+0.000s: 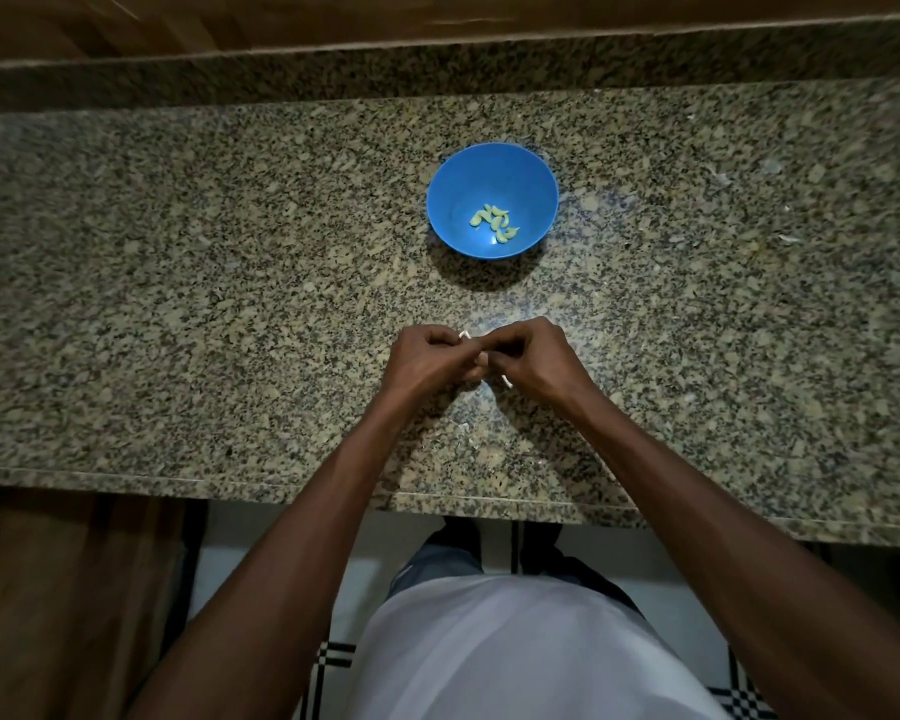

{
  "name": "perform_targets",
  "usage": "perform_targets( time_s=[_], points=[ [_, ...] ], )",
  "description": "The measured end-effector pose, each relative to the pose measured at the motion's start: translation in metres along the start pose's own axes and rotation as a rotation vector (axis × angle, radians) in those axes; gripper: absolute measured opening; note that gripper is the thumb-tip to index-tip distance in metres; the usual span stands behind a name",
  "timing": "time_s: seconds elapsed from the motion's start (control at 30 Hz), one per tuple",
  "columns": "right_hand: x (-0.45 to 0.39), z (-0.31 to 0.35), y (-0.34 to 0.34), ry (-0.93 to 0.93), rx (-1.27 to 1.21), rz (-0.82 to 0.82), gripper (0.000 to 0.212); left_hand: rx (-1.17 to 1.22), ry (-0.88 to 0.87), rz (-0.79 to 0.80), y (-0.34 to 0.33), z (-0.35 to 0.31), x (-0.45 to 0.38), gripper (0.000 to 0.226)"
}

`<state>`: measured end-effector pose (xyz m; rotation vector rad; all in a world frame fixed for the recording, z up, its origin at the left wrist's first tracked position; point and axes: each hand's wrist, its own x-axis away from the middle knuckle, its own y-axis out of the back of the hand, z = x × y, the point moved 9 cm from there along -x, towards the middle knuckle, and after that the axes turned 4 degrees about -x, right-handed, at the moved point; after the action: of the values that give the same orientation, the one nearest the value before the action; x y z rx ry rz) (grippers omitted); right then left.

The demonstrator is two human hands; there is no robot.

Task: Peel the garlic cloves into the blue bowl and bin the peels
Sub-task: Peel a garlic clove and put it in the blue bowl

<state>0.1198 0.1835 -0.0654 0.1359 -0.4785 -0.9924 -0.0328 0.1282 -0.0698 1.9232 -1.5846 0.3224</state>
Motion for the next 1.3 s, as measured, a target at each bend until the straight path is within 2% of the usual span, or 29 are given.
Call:
perform_targets(
  time_s=[0.13, 0.33, 0.53, 0.7, 0.9, 1.07, 1.23, 1.3],
  points=[
    [0.002, 0.004, 0.002, 0.030, 0.017, -0.007, 0.023, -0.102, -0.029, -0.054, 0.002, -0.006, -0.003, 0.018],
    [0.000, 0.001, 0.003, -0.001, 0.022, -0.022, 0.021, -0.048, -0.017, -0.155, -0.001, -0.004, 0.003, 0.013],
    [0.000, -0.007, -0.001, -0.038, -0.011, 0.004, 0.020, -0.046, -0.003, -0.110, -0.002, -0.001, 0.002, 0.015],
    [-0.001, -0.007, -0.005, -0.057, -0.081, 0.003, 0.015, 0.096, 0.089, -0.093, -0.003, 0.006, 0.003, 0.038],
    [-0.003, -0.008, -0.003, -0.068, -0.120, 0.003, 0.013, 0.154, 0.109, -0.063, -0.007, 0.003, 0.006, 0.030],
    [-0.003, -0.012, -0.002, -0.127, -0.282, -0.071, 0.013, 0.316, 0.166, -0.132, -0.011, 0.011, 0.010, 0.018],
    [0.002, -0.019, 0.003, -0.165, -0.352, -0.138, 0.015, 0.349, 0.178, -0.215, -0.009, 0.020, 0.019, 0.013],
    [0.002, -0.012, 0.010, -0.109, -0.224, -0.174, 0.016, 0.370, 0.162, -0.255, -0.002, 0.023, 0.022, 0.015]
  ],
)
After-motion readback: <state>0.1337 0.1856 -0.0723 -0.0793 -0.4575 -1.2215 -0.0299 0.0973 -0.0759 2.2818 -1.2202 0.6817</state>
